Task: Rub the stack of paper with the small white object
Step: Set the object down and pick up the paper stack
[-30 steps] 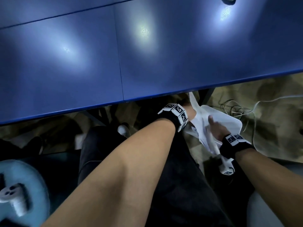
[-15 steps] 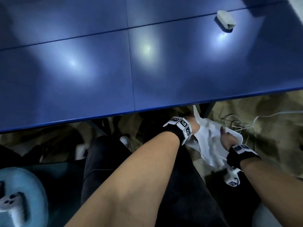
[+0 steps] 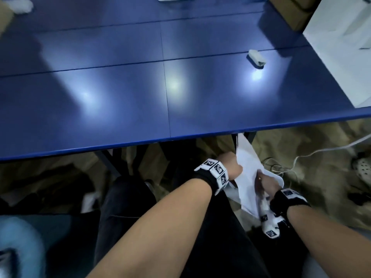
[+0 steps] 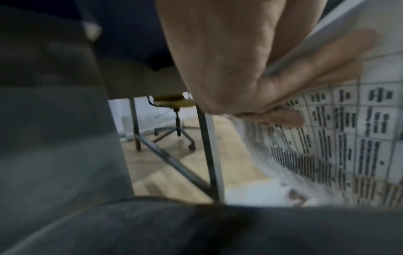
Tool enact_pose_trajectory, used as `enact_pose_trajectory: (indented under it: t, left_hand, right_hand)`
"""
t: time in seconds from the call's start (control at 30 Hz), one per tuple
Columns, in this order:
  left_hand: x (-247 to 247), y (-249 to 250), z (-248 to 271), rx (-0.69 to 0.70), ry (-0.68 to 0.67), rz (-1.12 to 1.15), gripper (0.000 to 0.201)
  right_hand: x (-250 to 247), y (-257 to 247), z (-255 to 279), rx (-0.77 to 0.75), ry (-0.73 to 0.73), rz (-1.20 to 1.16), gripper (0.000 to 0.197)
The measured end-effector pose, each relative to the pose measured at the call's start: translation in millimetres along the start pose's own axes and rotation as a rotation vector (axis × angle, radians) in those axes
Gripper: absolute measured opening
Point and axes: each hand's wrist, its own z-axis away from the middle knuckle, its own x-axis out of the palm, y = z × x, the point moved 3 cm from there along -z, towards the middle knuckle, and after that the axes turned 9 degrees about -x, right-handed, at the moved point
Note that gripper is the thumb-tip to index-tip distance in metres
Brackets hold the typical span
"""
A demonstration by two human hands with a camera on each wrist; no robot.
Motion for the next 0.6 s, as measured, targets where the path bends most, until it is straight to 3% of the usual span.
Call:
enact_pose_trajectory:
  t: [0.1, 0.17, 0.23, 0.33, 0.43, 0.5, 0.6]
  left_hand:
    - [-23, -6, 35, 0.086, -0.002, 0.033, 0.036]
    - [-45, -14, 68, 0.168, 0.067, -0.054, 0.036]
    - [-66, -27, 103, 0.227, 0.167, -0.15, 0.036]
    - [-98, -47, 155, 0.368, 0.238, -0.13, 0.026]
    - [-131, -61, 195, 0.444, 0.242, -0.004, 0.021]
    - [-160, -68, 207, 0.414, 0.259, 0.15, 0.017]
    - [-214, -71, 200, 0.388, 0.342, 0.379, 0.021]
  right_hand:
    - [-29, -11, -3, -0.037, 0.089, -0.118, 0.044]
    - [-39, -27, 8, -0.136, 0.153, -0.241, 0.03]
    - [-43, -47, 37, -0.233, 0.146, -0.41, 0.016]
    - [-51, -72, 84, -0.389, 0.085, -0.53, 0.012]
    - [-58, -105, 139, -0.518, 0.036, -0.62, 0.015]
    - [-60, -140, 169, -0.607, -0.006, -0.639, 0.016]
    - [-65, -207, 183, -0.766, 0.045, -0.548, 0.015]
